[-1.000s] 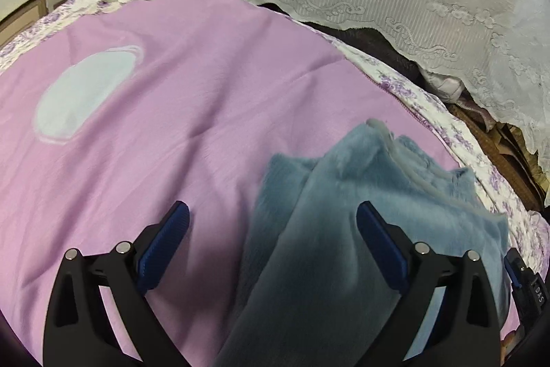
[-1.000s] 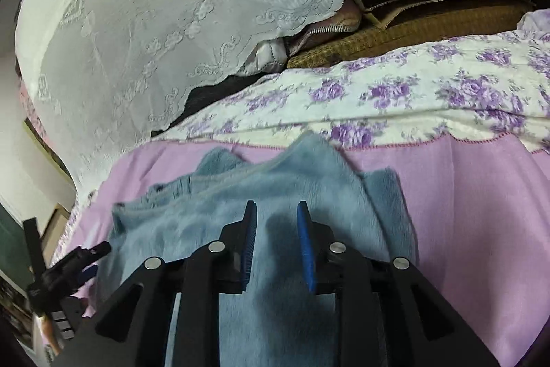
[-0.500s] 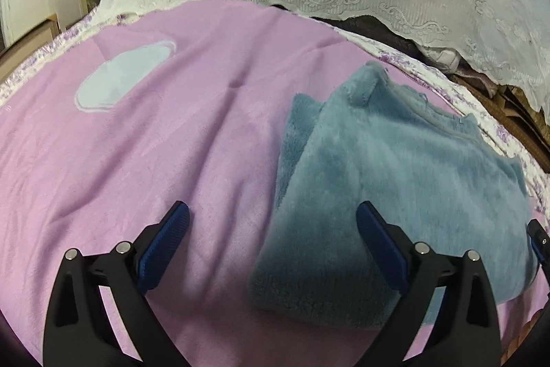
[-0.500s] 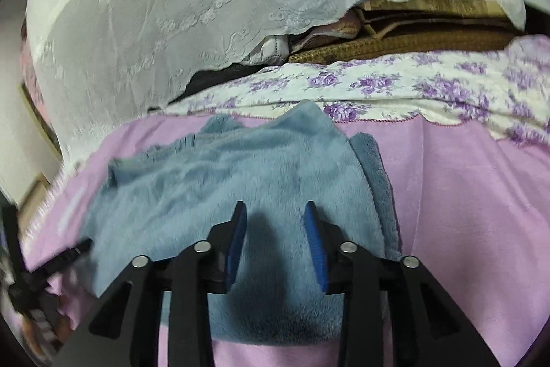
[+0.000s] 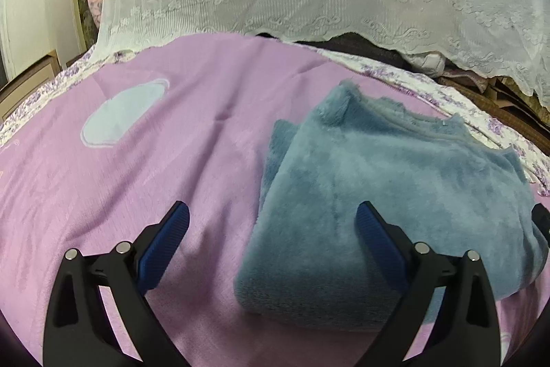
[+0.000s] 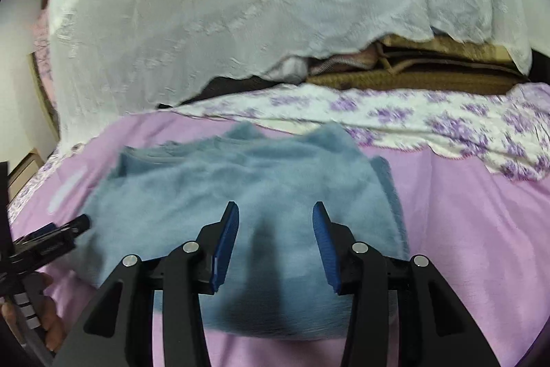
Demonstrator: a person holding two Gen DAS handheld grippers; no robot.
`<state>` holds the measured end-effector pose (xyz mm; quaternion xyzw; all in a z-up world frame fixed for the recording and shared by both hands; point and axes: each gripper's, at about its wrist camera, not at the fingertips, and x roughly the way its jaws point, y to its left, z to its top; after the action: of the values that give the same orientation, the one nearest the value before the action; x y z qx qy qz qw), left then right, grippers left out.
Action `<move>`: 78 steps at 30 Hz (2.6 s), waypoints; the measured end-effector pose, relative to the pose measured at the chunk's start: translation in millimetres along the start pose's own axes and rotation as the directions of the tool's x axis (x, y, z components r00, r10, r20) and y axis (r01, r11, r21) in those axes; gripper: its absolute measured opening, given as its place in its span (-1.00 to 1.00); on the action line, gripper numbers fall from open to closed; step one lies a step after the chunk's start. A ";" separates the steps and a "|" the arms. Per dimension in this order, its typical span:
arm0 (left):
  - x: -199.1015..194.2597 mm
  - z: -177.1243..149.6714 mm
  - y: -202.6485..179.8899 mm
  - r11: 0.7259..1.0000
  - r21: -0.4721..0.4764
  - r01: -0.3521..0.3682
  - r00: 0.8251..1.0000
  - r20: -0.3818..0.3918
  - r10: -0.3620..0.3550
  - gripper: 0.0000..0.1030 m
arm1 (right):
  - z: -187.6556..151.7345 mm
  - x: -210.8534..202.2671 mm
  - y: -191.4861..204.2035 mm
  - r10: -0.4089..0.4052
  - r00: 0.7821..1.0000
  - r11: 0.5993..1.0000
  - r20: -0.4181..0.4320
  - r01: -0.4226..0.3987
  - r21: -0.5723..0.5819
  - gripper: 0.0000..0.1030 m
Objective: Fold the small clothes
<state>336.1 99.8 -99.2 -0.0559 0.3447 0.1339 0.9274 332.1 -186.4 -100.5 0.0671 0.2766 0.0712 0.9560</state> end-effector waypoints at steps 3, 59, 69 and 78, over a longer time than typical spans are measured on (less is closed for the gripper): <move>0.3 -0.7 -3.5 1.000 0.016 -0.006 1.000 0.001 0.006 0.86 | -5.9 3.4 17.8 0.017 1.000 0.997 -0.020 -0.019 -0.072 0.02; -13.3 -20.8 -58.9 0.984 0.122 0.127 0.988 -0.103 -0.115 0.91 | -41.1 -29.8 -104.7 0.023 0.999 0.900 -0.038 -0.004 0.436 0.42; -19.6 -25.0 -61.7 0.982 0.147 0.117 0.991 -0.084 -0.106 0.91 | -41.4 -23.7 -98.7 0.044 0.997 0.909 -0.066 -0.012 0.416 0.42; -19.2 -15.8 -84.7 0.981 0.107 0.163 0.983 -0.104 -0.152 0.91 | -41.0 -10.4 -103.6 0.115 0.990 0.870 -0.083 -0.060 0.489 0.42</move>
<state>336.6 11.6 -97.7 -0.0359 0.3900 0.0371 0.9194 311.6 -286.2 -146.8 0.3130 0.3340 0.0463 0.8879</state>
